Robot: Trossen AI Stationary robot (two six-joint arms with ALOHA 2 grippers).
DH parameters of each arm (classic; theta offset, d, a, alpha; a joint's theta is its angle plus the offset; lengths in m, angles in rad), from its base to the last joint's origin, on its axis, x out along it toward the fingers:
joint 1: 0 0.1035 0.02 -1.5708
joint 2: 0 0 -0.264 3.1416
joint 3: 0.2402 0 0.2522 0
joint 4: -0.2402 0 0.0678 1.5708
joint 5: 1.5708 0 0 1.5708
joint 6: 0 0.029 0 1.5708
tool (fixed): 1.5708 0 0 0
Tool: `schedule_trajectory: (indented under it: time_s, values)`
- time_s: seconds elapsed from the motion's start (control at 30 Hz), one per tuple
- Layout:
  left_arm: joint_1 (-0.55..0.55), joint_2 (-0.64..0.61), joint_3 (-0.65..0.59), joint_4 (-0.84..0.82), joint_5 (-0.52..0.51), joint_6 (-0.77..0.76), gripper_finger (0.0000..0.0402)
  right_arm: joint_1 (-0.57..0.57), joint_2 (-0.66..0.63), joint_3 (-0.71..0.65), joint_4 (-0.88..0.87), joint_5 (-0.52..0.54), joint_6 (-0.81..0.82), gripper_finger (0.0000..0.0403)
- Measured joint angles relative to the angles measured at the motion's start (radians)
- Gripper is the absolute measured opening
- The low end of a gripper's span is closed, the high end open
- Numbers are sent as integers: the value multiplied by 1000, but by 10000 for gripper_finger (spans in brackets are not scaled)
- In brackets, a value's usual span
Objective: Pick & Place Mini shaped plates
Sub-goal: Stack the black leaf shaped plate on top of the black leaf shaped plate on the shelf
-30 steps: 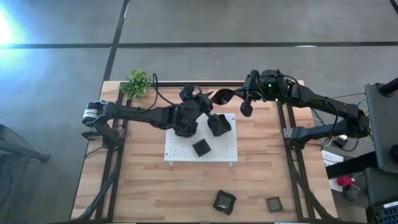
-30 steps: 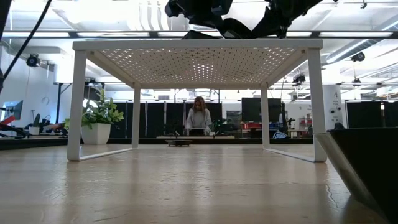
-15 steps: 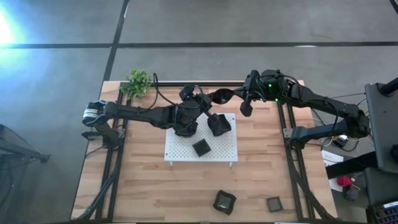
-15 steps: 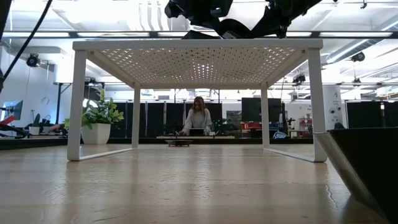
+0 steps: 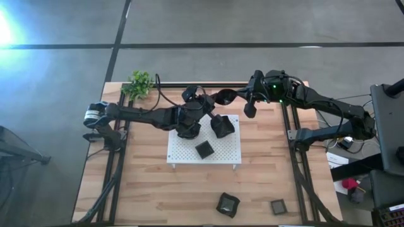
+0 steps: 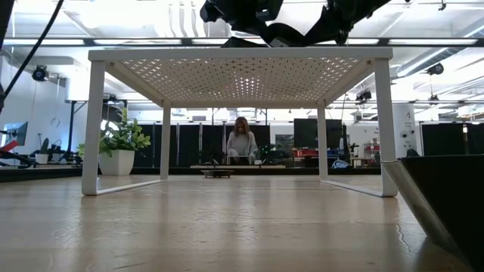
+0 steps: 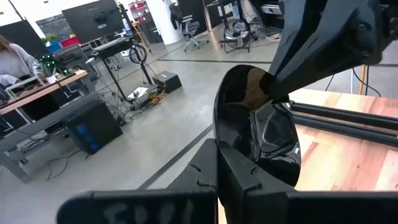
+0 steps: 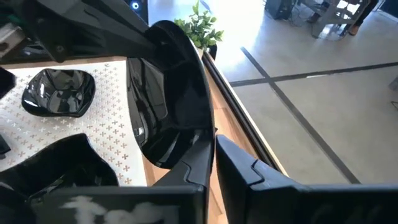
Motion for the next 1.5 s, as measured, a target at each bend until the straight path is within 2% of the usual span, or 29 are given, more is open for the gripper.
schedule_trajectory:
  time_s: [0.33, 0.5, 0.63, 0.93, 1.2, 1.3, 1.5]
  values:
    - [0, -1, 1, 0, 2, -12, 0, 0, -9, 16, -3, 0, -13, 90]
    - [0, -15, 1, -32, -8, -47, 0, 13, -34, 48, -8, -2, -14, 105]
    - [-3, -42, 1, -128, -36, -126, 0, 29, -66, 67, -9, -5, -14, 111]
    - [-92, -189, 2, -630, -42, -602, 0, 76, -154, 69, -19, -12, 7, 102]
    - [-173, -290, 2, -987, -7, -1055, 0, 81, -182, 69, -40, -9, 5, 91]
    - [-188, -301, 2, -1073, -7, -1201, 0, 81, -183, 68, -39, -8, 9, 87]
    - [-192, -296, -39, -1084, 71, -1336, 0, 81, -183, 68, -39, -8, 12, 79]
